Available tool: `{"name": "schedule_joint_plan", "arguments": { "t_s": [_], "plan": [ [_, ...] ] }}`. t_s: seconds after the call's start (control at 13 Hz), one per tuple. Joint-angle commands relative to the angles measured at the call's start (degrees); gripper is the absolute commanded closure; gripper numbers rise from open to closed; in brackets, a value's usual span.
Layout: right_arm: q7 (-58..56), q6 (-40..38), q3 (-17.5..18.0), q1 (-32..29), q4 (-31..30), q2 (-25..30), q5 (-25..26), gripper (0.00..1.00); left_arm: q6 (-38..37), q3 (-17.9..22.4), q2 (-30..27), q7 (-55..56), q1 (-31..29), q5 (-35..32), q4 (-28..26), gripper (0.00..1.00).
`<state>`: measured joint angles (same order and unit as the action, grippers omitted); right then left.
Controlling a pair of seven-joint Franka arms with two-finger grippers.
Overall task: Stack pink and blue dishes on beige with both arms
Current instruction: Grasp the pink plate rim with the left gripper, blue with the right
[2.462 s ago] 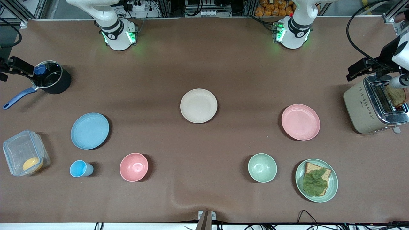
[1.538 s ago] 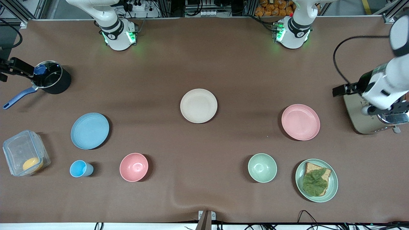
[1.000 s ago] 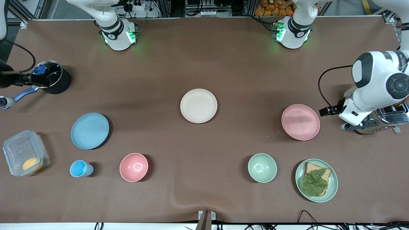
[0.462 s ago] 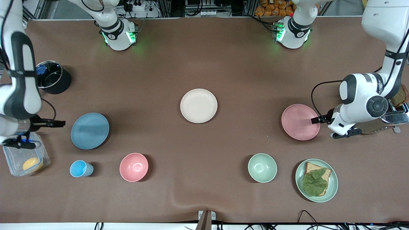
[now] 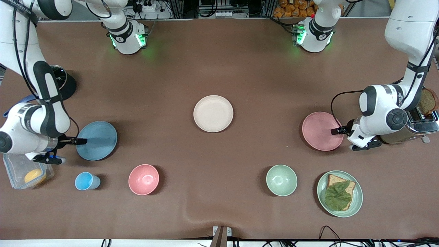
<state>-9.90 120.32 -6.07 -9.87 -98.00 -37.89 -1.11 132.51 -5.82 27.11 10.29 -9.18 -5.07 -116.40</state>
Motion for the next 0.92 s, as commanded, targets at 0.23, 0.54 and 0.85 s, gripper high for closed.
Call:
{"name": "schedule_joint_plan", "arguments": {
  "t_s": [0.23, 0.54, 0.85],
  "plan": [
    [-3.6, 1.4, 1.2, -3.0, -4.2, 2.4, -3.6, 0.00, 0.6, -0.3, 0.7, -0.6, -0.6, -1.2, 0.4, 0.51],
    [-3.6, 1.5, 1.2, -3.1, -4.2, 1.9, -5.7, 0.03, 0.9, -0.3, 0.9, -0.8, -0.4, -1.3, 0.4, 0.85],
    [-4.2, 1.4, 1.1, -3.2, -4.2, 1.9, -5.7, 1.00, 1.1, -0.3, 0.9, -0.9, -0.3, -1.3, 0.4, 1.00]
  ]
}}
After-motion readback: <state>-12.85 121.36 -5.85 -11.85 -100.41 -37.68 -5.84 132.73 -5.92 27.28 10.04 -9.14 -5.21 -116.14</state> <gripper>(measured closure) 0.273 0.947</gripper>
